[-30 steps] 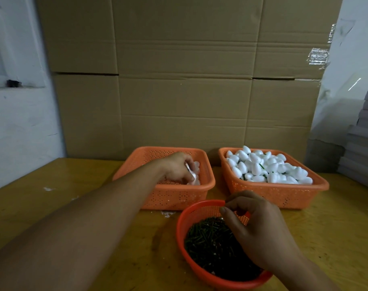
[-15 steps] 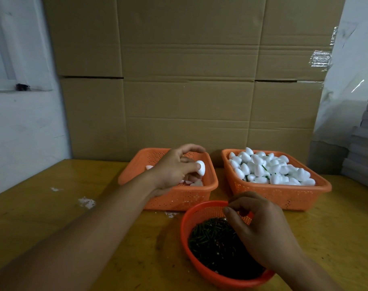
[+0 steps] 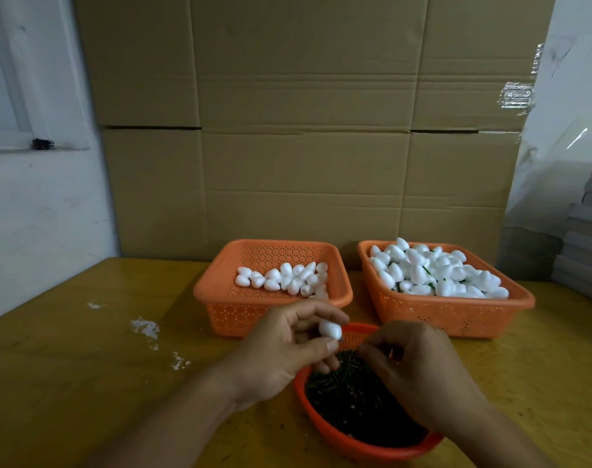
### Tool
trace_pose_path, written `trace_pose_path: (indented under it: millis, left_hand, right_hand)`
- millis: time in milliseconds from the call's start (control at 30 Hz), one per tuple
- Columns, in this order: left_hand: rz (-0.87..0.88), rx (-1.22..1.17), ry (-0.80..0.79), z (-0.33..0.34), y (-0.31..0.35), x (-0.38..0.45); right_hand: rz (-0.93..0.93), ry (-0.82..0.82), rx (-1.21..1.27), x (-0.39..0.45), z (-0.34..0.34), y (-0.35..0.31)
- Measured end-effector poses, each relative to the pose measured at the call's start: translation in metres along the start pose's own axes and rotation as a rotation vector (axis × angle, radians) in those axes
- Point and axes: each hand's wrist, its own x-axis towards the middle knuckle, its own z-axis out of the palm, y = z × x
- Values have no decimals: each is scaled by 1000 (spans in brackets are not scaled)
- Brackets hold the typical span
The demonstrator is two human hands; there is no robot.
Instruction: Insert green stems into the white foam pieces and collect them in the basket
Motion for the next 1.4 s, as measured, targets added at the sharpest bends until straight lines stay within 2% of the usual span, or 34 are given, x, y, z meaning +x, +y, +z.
trace_pose_path:
  millis: [133,267,367,433,500,633,833,1000,1267,1400]
  left_hand:
    - [51,67,-25,6,0,-6]
    - [64,97,-37,10,0,-8]
    - [90,158,26,13,-1,-8]
    - [82,116,83,14,-2,-8]
    - [47,-47,105,15,0,-9]
    - [-14,-391,81,18,6,-9]
    - [-110,-599,83,18,11,-10]
    - [-165,-609,117,16,10,-9]
    - [-234,-637,147,15,8,-9]
    - [-254,-648,155,14,9,-9]
  right_hand:
    - [25,-264,-72,-1,-4,-2]
    - [15,-396,-199,0,-6,-8]
    - [-23,-497,-289,0,-2,-14]
    - [-48,-540,-346,0,2,-17]
    - [-50,-562,-367,-1,8,-19]
    - [-39,-552,-372,0,14,-22]
    - [-10,-528,-333,1,15,-21]
    - [-6,-518,-260,3,11,-18]
    - [-44,-358,-163,0,3,-11]
    - [-20,-264,-30,-1,2,-11]
